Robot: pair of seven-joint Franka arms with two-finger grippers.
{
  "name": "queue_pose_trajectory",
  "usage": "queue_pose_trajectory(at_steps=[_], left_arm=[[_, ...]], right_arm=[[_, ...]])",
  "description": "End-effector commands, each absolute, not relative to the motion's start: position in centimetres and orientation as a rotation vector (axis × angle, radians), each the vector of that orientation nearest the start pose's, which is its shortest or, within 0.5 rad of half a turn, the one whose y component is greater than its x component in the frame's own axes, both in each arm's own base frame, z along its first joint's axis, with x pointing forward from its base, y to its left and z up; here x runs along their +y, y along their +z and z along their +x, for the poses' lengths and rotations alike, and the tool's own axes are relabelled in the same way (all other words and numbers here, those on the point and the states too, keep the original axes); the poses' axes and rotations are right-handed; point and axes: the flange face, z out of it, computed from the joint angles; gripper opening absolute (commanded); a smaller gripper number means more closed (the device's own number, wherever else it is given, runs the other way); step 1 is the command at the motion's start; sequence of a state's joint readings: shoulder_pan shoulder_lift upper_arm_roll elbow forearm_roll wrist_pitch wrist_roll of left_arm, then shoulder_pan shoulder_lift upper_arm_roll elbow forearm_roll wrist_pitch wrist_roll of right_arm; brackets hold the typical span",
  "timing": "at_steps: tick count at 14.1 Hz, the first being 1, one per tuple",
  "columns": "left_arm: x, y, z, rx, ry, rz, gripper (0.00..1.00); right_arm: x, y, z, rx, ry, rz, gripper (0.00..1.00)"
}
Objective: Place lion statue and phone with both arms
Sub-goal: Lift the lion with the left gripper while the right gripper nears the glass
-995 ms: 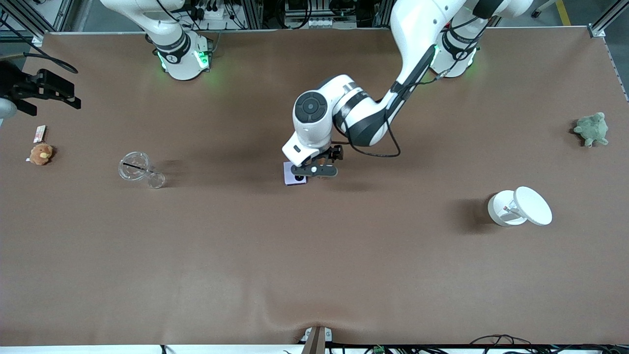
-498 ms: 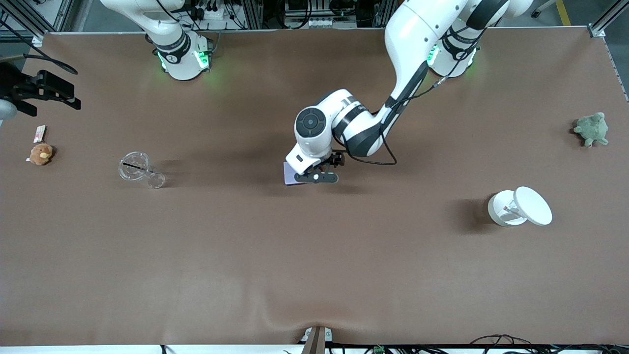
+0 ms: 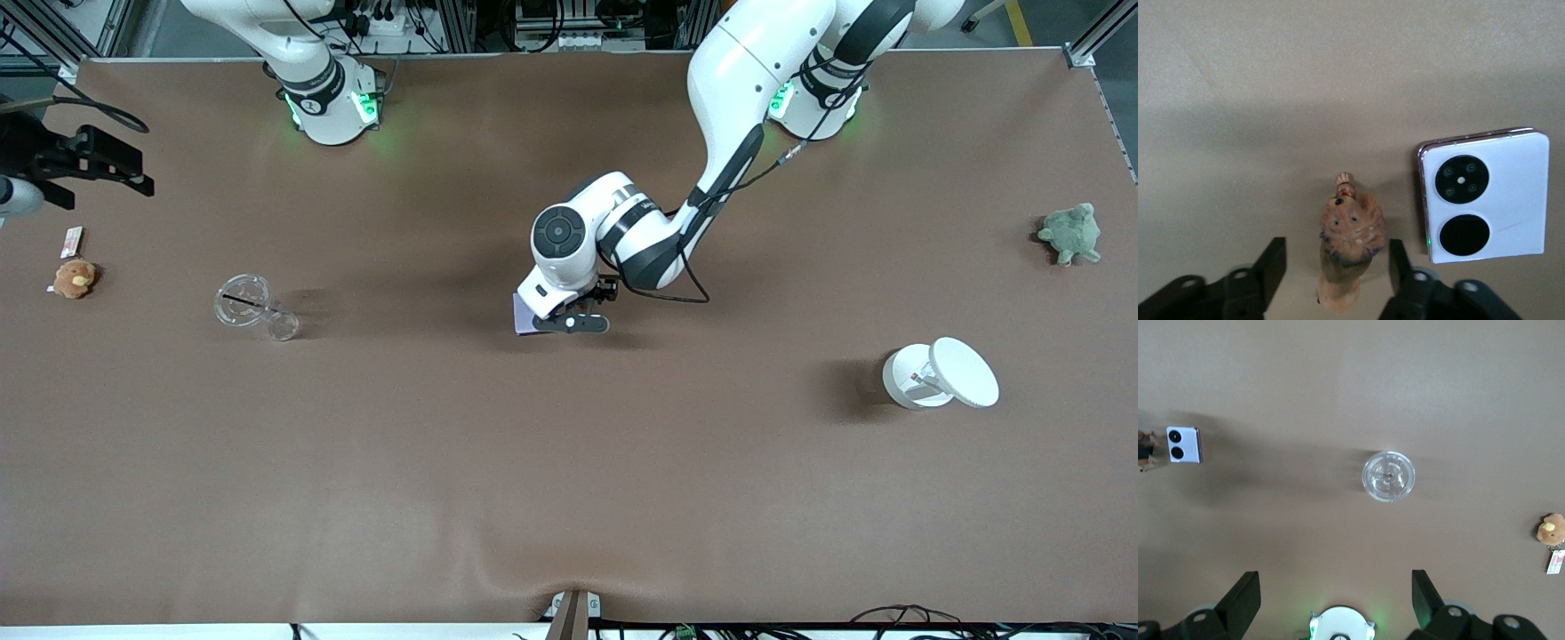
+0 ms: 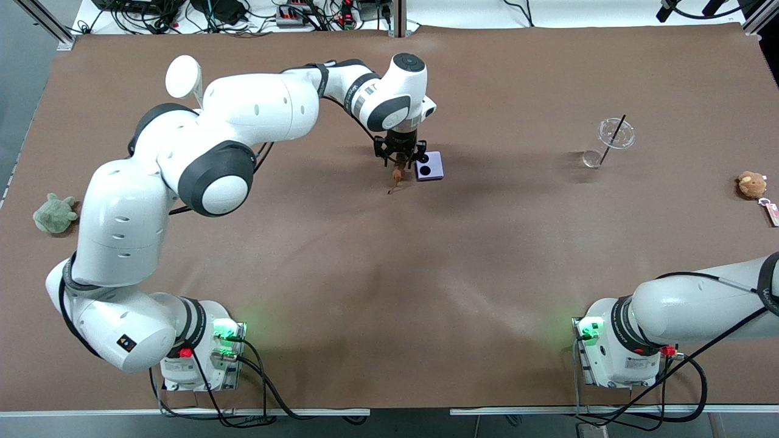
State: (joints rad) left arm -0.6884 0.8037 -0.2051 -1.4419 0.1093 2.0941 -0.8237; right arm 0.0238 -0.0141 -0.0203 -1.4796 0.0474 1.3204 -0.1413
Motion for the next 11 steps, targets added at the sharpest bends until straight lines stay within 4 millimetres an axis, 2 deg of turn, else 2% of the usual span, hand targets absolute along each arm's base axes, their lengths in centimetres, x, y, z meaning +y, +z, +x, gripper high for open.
queue_pose_trajectory(at_steps=[1, 3, 4, 5, 6, 7, 8, 10, 11], left_arm=[[-53.6, 20.5, 46.8, 0.115, 0.176, -3.065, 0.00], [-53.6, 20.9, 47.0, 0.096, 0.168, -3.069, 0.00], [-53.5, 21.3, 47.2, 0.092, 0.162, -3.072, 0.00], [-53.4, 22.2, 47.7, 0.074, 0.148, -3.083, 0.00], [-53.2, 23.9, 48.2, 0.058, 0.122, -3.095, 0.00], [-52.5, 25.1, 49.1, 0.031, 0.102, -3.097, 0.00], [-51.0, 27.5, 50.7, -0.019, 0.069, -3.101, 0.00], [-47.0, 31.1, 54.0, -0.128, 0.046, -3.099, 0.00], [-44.2, 33.0, 56.1, -0.201, 0.032, -3.096, 0.00]], right_arm=[[1.3, 64.9, 52.3, -0.245, 0.259, -3.059, 1.00], [1.6, 63.3, 53.3, -0.253, 0.305, -3.039, 1.00], [1.8, 61.6, 54.3, -0.255, 0.352, -3.034, 1.00], [2.3, 59.9, 55.2, -0.266, 0.400, -3.032, 1.00], [2.3, 58.2, 56.0, -0.269, 0.445, -3.027, 1.00], [1.9, 55.7, 57.0, -0.256, 0.510, -3.020, 1.00], [1.0, 53.8, 57.8, -0.231, 0.560, -3.009, 1.00], [0.8, 54.2, 57.9, -0.222, 0.546, -3.013, 1.00], [1.1, 54.2, 57.9, -0.226, 0.543, -3.018, 1.00]])
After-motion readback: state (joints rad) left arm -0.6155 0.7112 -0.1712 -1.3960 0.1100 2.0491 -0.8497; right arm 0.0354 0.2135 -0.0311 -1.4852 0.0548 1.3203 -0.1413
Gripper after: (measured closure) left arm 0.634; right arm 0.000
